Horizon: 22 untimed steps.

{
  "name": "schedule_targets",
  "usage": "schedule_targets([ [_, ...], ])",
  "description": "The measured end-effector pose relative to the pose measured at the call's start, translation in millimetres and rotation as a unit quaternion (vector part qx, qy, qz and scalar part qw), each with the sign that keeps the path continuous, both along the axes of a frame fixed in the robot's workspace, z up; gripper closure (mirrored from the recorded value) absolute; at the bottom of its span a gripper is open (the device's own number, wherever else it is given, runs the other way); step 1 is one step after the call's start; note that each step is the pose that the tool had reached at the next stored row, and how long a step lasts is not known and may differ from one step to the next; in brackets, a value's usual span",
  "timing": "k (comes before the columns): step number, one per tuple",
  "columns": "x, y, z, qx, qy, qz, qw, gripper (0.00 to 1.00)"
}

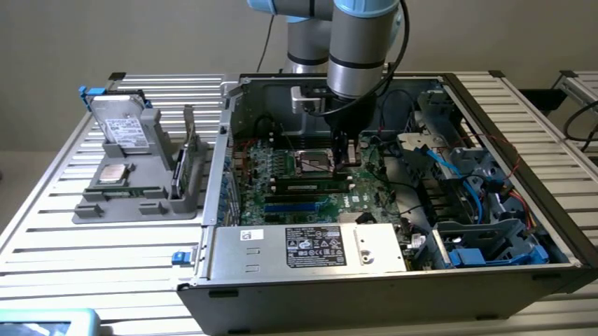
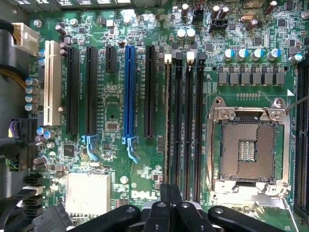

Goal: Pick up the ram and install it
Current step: 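Press down the ram until it locks into place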

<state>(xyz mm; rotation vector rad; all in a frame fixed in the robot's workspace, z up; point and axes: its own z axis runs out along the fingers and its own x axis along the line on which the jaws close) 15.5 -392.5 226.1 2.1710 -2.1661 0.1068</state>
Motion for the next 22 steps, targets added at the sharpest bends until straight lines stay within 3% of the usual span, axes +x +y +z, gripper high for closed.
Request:
schedule_targets([
  [22, -1.1, -2.2, -0.6, 0.003, -0.0001, 0.0, 1.0, 0.89],
])
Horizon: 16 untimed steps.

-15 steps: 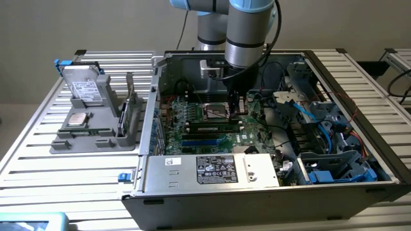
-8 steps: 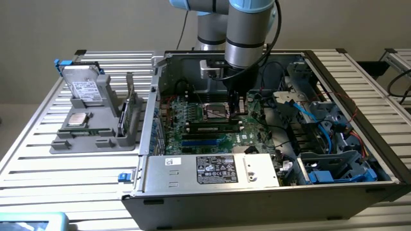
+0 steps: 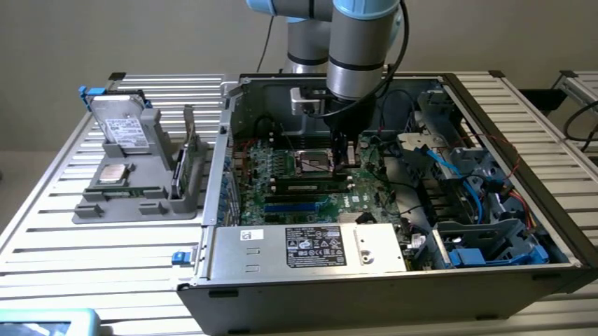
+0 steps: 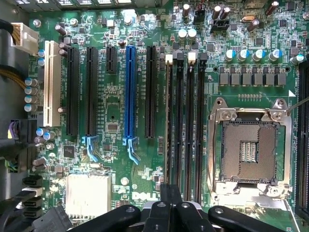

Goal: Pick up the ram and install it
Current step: 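Press down the ram until it locks into place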

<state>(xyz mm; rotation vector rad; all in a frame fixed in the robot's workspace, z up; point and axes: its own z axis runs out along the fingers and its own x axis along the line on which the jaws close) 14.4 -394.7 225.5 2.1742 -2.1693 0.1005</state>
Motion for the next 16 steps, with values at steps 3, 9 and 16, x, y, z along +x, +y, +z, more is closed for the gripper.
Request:
schedule_targets([
  [3, -3.9, -0.3, 5.9, 0.0005, 0.0001, 0.0, 1.0, 0.89],
  [9, -14.3, -0.4, 9.2, 0.0028, -0.0004, -0.001, 1.0, 0.89],
  [16, -37.1, -0.4, 9.3, 0.0082, -0.0009, -0.001, 1.0, 0.89],
])
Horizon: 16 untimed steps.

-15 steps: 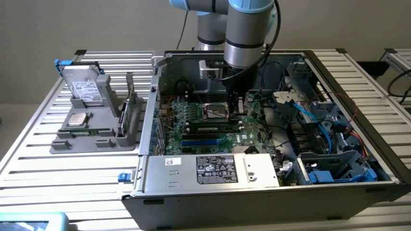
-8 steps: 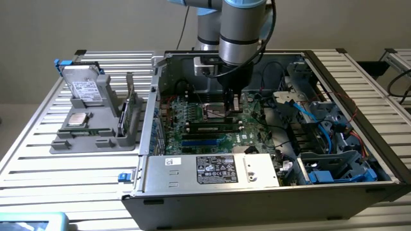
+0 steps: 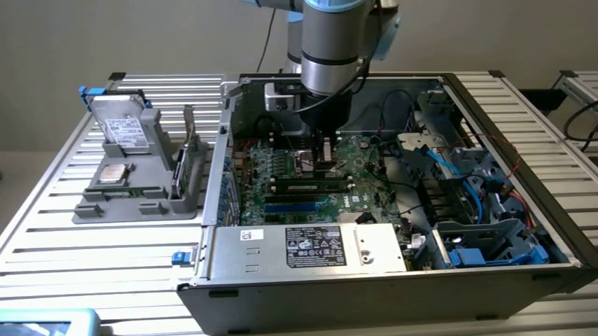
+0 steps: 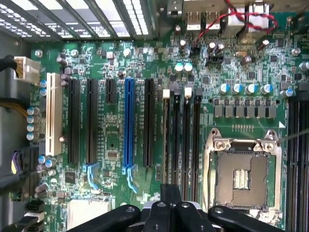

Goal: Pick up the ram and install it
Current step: 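Press down the ram until it locks into place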

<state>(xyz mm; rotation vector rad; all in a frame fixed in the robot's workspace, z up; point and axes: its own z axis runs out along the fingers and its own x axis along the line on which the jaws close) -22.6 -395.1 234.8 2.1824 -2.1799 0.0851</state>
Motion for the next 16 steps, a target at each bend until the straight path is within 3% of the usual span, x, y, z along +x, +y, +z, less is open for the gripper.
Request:
schedule_targets([
  [8, -24.8, 0.0, -0.9, 0.0013, -0.0019, 0.0, 1.0, 0.89],
  [16, -29.6, -0.8, -4.7, 0.0013, -0.0023, -0.001, 1.0, 0.89],
])
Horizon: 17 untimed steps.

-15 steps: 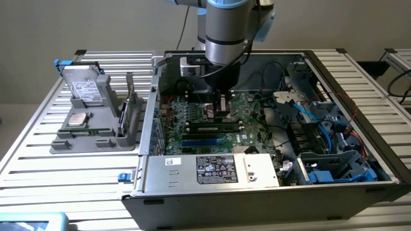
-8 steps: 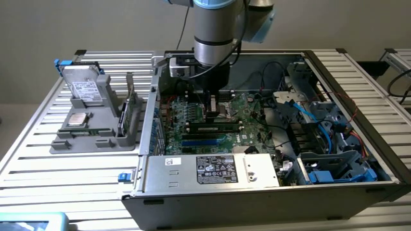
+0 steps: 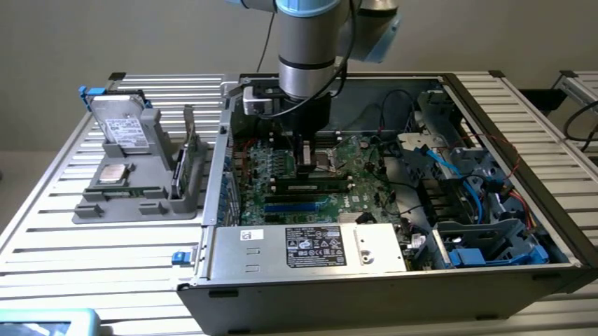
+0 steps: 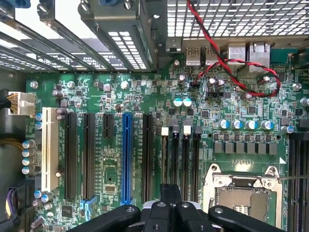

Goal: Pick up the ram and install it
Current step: 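Press down the ram until it locks into place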

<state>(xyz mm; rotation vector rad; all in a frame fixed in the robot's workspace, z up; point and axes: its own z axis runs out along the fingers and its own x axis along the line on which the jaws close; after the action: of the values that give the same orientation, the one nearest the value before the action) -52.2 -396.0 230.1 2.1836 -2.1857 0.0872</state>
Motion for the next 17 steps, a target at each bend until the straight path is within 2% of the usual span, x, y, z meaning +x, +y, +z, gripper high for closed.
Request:
schedule_targets([
  [17, -0.5, -0.4, -6.5, -0.0003, 0.0002, -0.01, 1.0, 0.89],
])
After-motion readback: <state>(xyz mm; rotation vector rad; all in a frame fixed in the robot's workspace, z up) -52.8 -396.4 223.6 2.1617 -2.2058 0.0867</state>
